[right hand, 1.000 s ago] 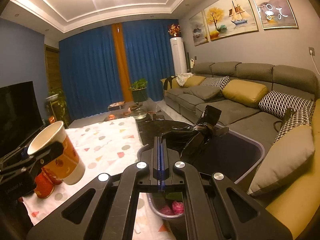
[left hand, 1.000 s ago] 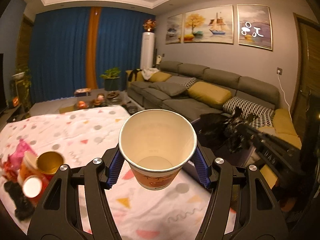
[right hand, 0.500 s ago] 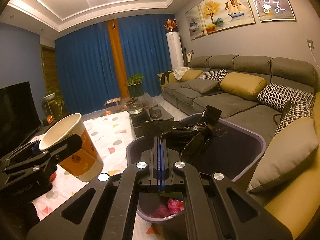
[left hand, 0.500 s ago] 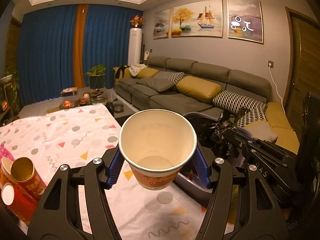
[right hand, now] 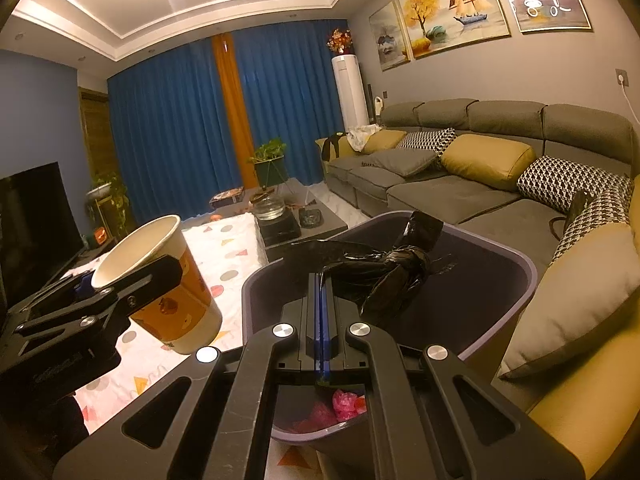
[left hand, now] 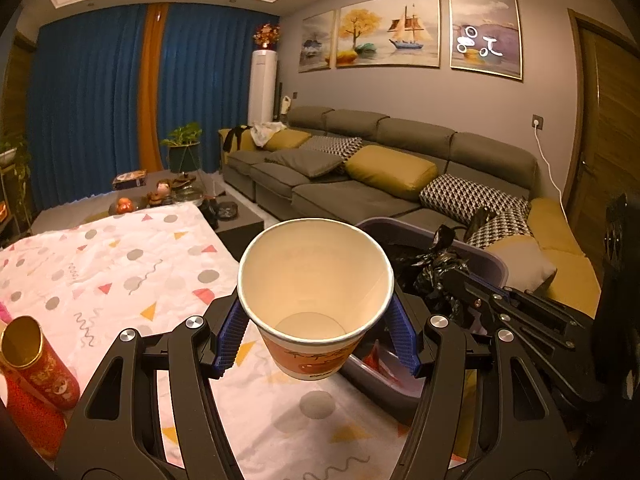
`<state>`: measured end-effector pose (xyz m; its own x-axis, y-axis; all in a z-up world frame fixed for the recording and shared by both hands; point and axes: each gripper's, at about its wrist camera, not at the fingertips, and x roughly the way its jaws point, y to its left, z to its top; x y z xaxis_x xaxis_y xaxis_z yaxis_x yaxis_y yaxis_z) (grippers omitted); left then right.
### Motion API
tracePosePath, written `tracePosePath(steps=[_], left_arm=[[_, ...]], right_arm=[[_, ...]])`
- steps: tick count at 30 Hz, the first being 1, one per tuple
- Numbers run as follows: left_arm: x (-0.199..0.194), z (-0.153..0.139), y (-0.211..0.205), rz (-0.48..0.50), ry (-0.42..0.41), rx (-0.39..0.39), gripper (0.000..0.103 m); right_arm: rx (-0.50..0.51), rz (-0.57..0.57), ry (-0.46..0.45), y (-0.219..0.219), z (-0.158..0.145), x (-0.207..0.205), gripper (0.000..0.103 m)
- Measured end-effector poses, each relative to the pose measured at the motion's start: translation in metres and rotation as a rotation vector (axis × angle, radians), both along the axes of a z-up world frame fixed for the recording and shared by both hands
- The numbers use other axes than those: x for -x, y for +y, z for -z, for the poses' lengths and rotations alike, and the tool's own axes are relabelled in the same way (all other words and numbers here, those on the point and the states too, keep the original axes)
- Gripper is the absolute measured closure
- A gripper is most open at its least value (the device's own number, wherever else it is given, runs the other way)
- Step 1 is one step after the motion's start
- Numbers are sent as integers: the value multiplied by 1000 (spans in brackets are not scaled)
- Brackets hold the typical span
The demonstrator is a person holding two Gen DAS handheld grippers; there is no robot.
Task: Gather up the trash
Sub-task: 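Open both tools above the grey bin to drop the cup and bag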
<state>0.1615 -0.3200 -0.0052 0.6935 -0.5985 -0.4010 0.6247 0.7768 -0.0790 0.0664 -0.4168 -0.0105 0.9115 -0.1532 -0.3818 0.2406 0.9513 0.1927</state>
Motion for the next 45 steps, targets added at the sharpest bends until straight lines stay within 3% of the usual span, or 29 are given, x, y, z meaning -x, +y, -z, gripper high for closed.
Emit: tracePosePath(steps=[18, 22, 24, 30, 34, 40, 45], left_arm=[[-14, 10, -13, 12, 34, 1, 42], [-16, 11, -16, 19, 40, -2, 42], [-17, 13, -19, 26, 47, -2, 41], [-17, 16, -37, 69, 54, -10, 41], [-20, 22, -53, 102, 71, -8, 40], [-18, 29, -67, 166, 96, 8, 37], [-18, 34, -63, 152, 107, 8, 21]], right_arm=[[-11, -24, 34, -4, 11, -5, 100], [-2, -8, 30, -4, 11, -5, 80], [-4, 10, 20, -7, 10, -2, 57], [-28, 146, -31, -23, 6, 15, 31], [-33, 235, -73, -32, 1, 32, 26], [-40, 270, -96, -35, -3, 46, 23], [-32, 272, -101, -32, -7, 49, 22]])
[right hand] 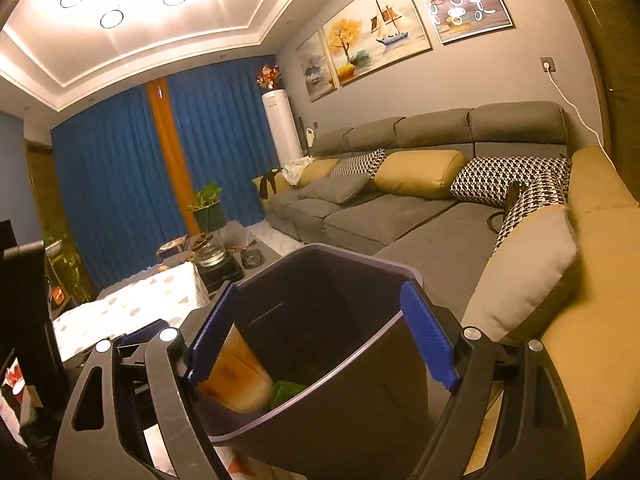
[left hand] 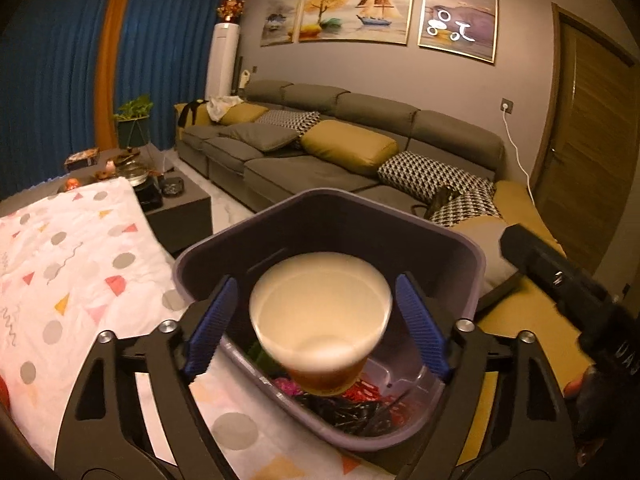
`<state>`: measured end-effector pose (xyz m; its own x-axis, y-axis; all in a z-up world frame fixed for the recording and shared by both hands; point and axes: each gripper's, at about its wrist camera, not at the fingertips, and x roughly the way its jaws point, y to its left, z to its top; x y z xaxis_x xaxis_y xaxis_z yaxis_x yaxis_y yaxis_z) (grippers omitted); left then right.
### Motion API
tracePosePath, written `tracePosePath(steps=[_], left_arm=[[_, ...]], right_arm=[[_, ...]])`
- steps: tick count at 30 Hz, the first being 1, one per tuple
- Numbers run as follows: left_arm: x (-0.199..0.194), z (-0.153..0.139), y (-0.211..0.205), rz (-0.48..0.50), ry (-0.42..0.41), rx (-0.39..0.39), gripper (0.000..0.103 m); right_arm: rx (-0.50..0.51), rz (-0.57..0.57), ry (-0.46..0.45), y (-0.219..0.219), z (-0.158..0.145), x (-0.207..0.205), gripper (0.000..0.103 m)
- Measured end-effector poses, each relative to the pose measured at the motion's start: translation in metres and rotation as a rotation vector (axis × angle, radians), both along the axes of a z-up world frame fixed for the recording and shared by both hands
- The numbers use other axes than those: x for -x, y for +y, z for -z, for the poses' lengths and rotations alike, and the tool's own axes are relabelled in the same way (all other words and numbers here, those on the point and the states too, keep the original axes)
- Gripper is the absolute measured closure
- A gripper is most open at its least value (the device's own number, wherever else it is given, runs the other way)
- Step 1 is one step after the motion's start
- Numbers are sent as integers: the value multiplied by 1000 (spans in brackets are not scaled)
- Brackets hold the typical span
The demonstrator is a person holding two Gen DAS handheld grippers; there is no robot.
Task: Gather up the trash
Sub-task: 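Open both tools above the grey bin to drop the cup and bag, then move both open tools back toward the remaining trash on the table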
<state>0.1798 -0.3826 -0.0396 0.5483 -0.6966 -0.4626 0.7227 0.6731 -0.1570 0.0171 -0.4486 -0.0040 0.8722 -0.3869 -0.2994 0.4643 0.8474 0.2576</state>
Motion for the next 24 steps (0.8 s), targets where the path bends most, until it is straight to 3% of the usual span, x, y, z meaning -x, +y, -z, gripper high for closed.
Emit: tracePosePath(steps=[5, 11, 24], left_arm=[[2, -3, 24, -49, 10, 10, 18], [24, -11, 70, -174, -41, -8, 14], [74, -18, 218, -524, -101, -51, 7]], right_arm=[[30, -11, -4, 7, -5, 4, 18], [60, -53, 3, 28, -7, 7, 16], [118, -183, 30, 98, -13, 15, 14]])
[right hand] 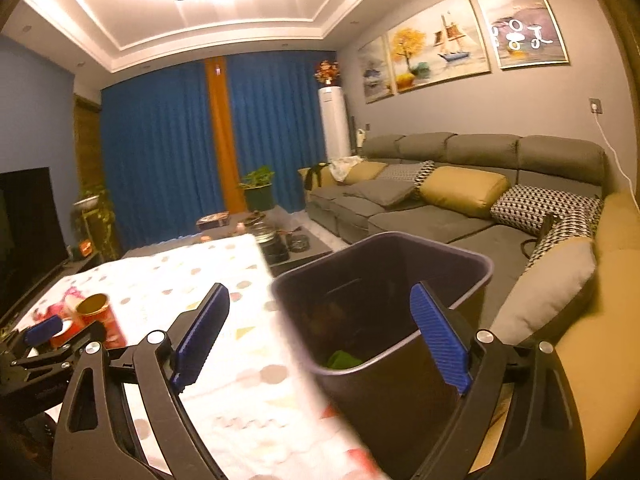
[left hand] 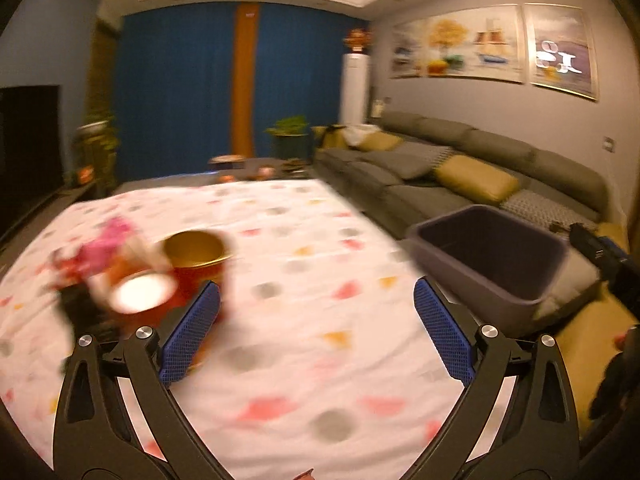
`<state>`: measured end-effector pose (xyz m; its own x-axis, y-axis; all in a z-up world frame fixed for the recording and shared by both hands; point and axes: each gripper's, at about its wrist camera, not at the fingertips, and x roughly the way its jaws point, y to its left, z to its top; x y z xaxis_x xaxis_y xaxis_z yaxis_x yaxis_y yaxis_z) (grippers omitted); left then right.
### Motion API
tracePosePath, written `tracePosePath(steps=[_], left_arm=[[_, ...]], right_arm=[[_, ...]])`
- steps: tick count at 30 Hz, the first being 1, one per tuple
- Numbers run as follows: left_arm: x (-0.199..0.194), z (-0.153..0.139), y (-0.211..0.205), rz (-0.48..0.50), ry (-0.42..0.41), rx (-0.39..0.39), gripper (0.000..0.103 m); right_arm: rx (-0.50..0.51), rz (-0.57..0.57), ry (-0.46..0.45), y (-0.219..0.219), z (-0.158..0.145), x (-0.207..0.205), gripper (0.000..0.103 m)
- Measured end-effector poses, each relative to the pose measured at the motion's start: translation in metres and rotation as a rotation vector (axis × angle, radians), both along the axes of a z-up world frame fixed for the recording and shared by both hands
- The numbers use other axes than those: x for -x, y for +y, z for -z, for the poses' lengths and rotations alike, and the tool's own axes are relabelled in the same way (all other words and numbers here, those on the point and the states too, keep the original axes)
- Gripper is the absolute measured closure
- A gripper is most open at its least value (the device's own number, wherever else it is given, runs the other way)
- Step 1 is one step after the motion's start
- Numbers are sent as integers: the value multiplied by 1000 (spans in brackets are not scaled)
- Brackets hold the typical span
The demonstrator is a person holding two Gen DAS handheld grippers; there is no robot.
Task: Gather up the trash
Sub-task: 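Move both open tools back toward the remaining trash on the table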
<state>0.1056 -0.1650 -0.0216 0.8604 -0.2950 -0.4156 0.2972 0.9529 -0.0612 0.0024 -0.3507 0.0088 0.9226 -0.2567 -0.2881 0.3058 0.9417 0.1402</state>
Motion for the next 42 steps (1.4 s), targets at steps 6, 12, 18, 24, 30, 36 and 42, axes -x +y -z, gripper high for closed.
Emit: tracePosePath(steps=[6, 12, 18, 24, 30, 36, 42], left_arm=[[9, 0, 71, -150, 3, -12, 7], [15, -2, 128, -259, 0, -4, 7], [19, 6, 170, -340, 10, 2, 7], [19, 8, 207, -405, 11, 27, 7], [17, 10, 235, -464, 19, 44, 7], [16, 10, 249, -493, 9, 51, 7], [14, 11, 256, -500, 14, 61, 7]], right_arm=[[4, -88, 8, 47, -3, -8, 13], [8, -178, 30, 100, -5, -21, 13], [22, -255, 68, 146, 3, -37, 13], [36, -331, 112, 190, 15, -62, 13], [46, -415, 152, 228, 26, -88, 13], [50, -454, 191, 254, 37, -114, 13], [55, -456, 227, 264, 45, -132, 13]])
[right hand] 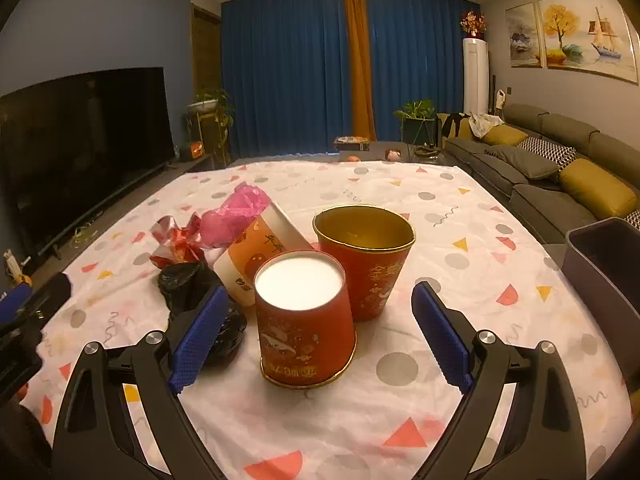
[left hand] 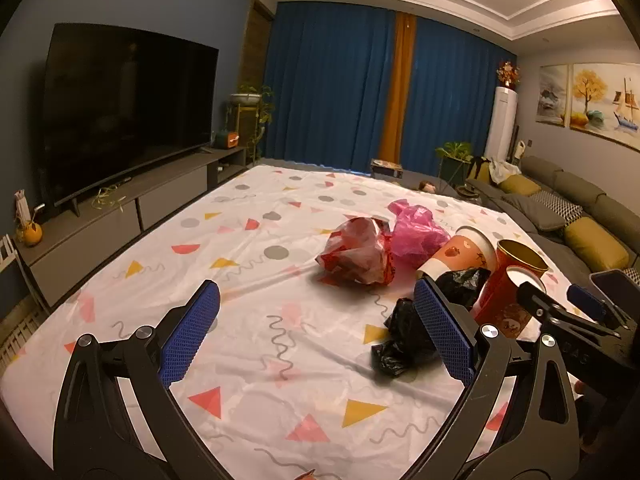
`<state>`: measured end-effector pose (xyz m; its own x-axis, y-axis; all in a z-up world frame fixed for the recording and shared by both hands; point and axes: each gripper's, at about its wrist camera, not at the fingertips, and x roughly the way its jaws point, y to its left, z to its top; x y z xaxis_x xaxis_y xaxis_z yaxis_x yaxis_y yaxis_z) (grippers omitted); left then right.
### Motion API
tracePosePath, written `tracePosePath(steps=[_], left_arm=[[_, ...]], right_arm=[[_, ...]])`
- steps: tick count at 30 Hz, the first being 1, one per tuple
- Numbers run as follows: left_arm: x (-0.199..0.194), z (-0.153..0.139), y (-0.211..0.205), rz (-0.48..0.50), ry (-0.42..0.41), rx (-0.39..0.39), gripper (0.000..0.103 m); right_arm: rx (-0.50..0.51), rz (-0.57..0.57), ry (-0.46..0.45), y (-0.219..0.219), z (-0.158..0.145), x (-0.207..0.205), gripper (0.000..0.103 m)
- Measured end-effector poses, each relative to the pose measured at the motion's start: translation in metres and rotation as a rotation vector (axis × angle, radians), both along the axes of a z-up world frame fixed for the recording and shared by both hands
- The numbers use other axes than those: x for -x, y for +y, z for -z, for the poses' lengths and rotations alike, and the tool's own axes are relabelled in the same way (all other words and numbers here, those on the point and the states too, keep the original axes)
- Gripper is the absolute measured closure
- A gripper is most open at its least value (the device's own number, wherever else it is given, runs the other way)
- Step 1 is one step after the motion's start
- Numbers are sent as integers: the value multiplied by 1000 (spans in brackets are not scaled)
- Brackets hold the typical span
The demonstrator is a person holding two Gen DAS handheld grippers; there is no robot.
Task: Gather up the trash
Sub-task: 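Move both open tools back toward the remaining trash on the table, then grasp the red tin with the right tool while the left tool grasps another black bag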
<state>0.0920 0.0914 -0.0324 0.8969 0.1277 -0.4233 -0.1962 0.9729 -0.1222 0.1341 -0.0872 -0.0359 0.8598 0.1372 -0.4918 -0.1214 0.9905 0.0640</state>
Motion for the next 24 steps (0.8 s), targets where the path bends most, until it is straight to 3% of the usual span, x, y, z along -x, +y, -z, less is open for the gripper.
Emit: tracePosePath(steps=[10, 13, 16, 24], left_arm=[[-2, 2, -2, 22, -5, 1, 7], [-3, 3, -6, 33, -1, -3, 7], [-5, 4, -10, 45, 1, -5, 7], [-12, 6, -26, 108, 9, -6, 7]], right_arm=[[18, -5, 35, 9, 10, -19, 24], [18, -10, 52, 9, 12, -24, 31], [5, -25, 64, 7, 14, -25, 46], [-5, -32, 43, -4, 11, -14, 48]])
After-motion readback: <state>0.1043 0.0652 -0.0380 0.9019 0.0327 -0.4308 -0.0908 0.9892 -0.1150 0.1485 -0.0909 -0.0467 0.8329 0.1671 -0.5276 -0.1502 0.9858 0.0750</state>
